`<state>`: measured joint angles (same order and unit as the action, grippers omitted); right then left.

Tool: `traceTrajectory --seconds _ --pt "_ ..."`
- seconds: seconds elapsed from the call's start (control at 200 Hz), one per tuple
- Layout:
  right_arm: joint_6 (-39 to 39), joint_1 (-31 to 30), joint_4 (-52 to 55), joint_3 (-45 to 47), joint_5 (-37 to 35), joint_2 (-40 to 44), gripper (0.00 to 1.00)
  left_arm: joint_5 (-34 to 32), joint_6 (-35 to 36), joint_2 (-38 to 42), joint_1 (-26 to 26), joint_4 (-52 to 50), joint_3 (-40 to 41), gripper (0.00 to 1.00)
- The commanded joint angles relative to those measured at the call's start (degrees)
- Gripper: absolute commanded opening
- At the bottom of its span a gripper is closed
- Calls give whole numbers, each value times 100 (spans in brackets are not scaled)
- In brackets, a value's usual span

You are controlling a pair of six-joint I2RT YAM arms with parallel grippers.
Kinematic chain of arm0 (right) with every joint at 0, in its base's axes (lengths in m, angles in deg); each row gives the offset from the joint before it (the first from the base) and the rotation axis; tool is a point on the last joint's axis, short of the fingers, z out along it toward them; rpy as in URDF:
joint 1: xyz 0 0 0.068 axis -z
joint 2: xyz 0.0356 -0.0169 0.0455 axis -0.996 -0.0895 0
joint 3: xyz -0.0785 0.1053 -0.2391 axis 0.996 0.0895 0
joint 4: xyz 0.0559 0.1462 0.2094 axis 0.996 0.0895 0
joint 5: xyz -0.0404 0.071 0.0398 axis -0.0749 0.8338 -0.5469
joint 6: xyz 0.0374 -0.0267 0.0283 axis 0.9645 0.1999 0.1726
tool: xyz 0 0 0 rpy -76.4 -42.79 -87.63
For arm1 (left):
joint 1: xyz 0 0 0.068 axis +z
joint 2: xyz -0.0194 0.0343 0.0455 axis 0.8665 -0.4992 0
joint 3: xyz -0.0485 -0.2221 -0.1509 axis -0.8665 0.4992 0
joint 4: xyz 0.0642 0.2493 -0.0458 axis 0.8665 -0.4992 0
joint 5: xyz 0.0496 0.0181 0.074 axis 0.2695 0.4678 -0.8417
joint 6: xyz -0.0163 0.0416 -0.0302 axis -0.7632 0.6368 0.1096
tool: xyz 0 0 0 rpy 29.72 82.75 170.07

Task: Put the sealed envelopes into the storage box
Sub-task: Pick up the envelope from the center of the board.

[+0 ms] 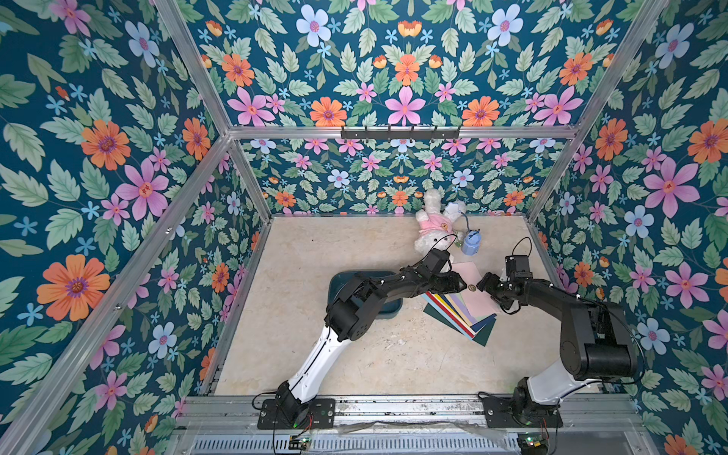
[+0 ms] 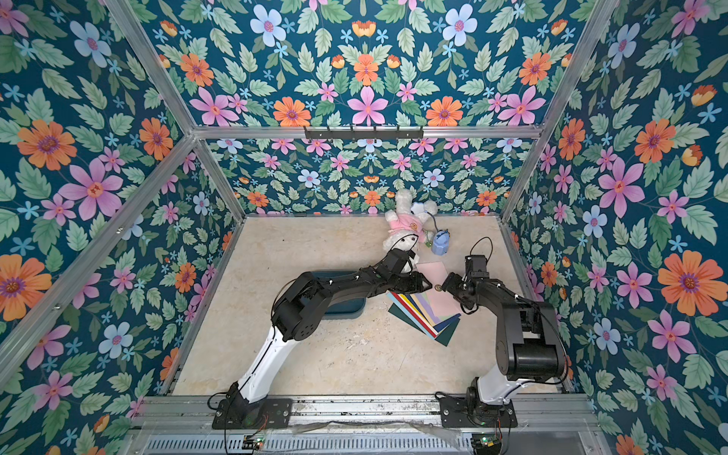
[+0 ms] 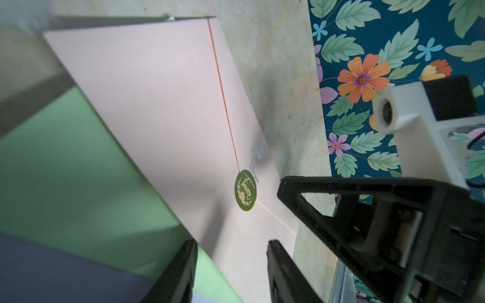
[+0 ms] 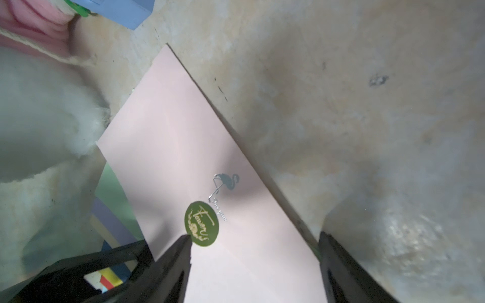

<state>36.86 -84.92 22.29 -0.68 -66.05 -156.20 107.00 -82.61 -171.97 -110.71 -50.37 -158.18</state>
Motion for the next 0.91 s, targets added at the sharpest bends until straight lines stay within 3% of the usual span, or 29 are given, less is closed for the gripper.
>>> traceTrajectory --seconds 0.0,0.285,0.455,0.63,0.9 --pt "35 -9 15 17 199 -8 77 199 -217 -31 -6 238 36 50" --pt "81 -4 -39 54 367 136 74 164 -266 -50 -6 223 -15 42" --pt "88 -3 -49 104 420 279 72 114 -237 -63 -6 144 -63 17" --pt "97 -10 14 96 371 441 71 16 -134 0 -7 -14 -74 0" --pt "47 -4 26 107 201 1159 80 116 265 741 -15 -44 442 0"
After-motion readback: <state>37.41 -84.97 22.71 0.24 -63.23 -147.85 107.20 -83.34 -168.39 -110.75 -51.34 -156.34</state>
